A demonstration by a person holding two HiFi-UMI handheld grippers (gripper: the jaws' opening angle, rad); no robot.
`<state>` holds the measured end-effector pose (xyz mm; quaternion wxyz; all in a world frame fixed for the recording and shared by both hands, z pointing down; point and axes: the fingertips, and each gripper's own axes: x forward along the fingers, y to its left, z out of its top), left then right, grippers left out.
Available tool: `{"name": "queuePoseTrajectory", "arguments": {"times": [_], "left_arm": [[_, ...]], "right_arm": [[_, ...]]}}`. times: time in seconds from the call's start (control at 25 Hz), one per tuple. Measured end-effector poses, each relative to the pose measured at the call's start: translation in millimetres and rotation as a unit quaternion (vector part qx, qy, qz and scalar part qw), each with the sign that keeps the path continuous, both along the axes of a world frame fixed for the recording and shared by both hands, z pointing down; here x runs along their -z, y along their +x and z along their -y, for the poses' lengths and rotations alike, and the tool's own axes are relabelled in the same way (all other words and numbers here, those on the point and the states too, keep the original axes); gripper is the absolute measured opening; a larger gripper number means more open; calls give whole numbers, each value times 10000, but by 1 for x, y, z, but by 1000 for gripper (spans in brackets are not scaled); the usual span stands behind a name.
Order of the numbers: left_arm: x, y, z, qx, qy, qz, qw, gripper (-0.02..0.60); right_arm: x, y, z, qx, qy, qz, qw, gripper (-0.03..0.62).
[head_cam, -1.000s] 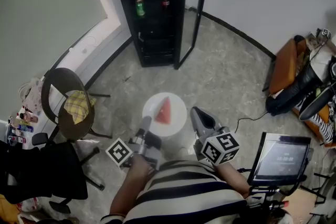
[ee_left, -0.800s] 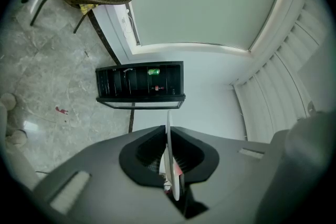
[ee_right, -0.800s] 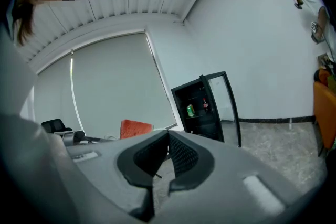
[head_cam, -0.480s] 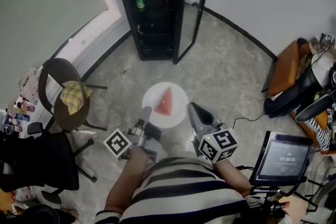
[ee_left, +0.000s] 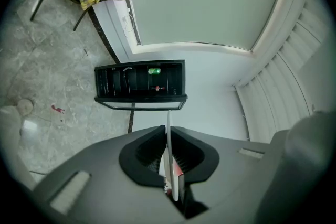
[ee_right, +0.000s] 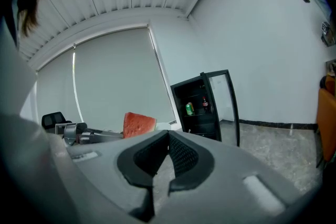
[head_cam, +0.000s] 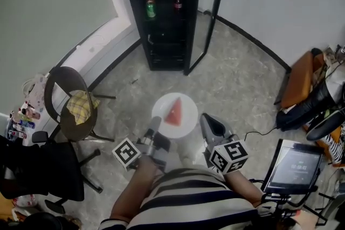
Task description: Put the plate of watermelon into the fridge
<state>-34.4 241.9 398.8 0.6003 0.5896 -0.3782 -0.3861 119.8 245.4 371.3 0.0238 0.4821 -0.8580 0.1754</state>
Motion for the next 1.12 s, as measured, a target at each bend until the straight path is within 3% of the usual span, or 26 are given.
{"name": "queuePoseTrajectory", "arguments": {"times": [0.52,1.12], "left_arm": [[-6,-20,62,-52,-44,32,10000,17],[-15,-43,96,-48,-98,89,9999,15]], "right_arm": [[2,-23,69,-90,56,-81,9999,2],[-2,-37,110,-201,19,-130,9997,2]]}}
